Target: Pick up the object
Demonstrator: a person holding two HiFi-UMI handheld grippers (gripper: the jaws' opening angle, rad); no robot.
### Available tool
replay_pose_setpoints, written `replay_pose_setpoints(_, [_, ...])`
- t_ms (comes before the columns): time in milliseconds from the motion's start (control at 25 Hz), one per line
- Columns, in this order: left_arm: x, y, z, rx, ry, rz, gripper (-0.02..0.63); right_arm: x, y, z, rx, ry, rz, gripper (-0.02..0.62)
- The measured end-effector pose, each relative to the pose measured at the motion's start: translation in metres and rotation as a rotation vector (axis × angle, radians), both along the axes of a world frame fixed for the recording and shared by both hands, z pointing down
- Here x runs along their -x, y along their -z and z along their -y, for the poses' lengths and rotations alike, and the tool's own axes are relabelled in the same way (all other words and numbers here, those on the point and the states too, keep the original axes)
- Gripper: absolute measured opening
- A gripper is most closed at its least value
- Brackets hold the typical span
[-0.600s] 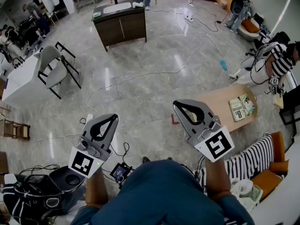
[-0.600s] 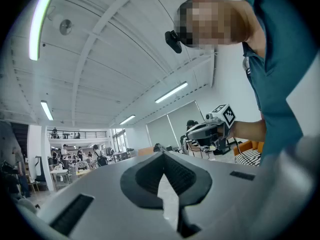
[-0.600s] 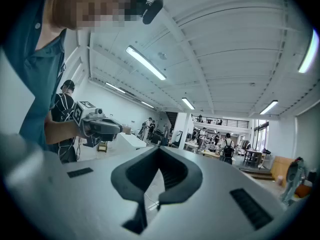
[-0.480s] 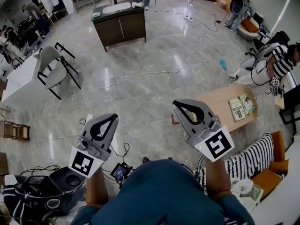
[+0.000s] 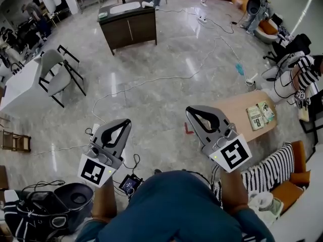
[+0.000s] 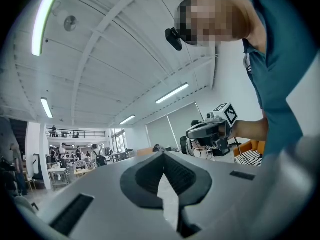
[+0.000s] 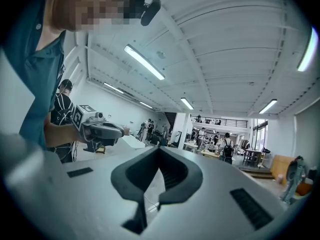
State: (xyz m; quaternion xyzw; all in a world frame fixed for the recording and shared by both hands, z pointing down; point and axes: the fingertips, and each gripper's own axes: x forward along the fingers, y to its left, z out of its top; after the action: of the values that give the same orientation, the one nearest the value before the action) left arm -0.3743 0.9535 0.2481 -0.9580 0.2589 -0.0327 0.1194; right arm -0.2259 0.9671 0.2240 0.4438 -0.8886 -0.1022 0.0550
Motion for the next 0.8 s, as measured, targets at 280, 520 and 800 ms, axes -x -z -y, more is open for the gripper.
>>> replay_pose_setpoints(280, [-0.015, -0.011, 0.020, -0.046, 0.019, 0.005, 0.003, -0.007, 0.003, 0.013, -0.112, -0.041, 0.016, 0.015])
replay_pose_setpoints(520, [-0.037, -0.035, 0.055, -0.040, 0.019, 0.012, 0.003, -0.022, -0.021, 0.050, -0.116, -0.060, -0.031, 0.015])
replay_pose_setpoints(800, [-0.092, -0.040, 0.098, 0.001, 0.078, -0.004, 0.003, -0.071, -0.024, 0.092, -0.106, 0.015, 0.015, 0.015])
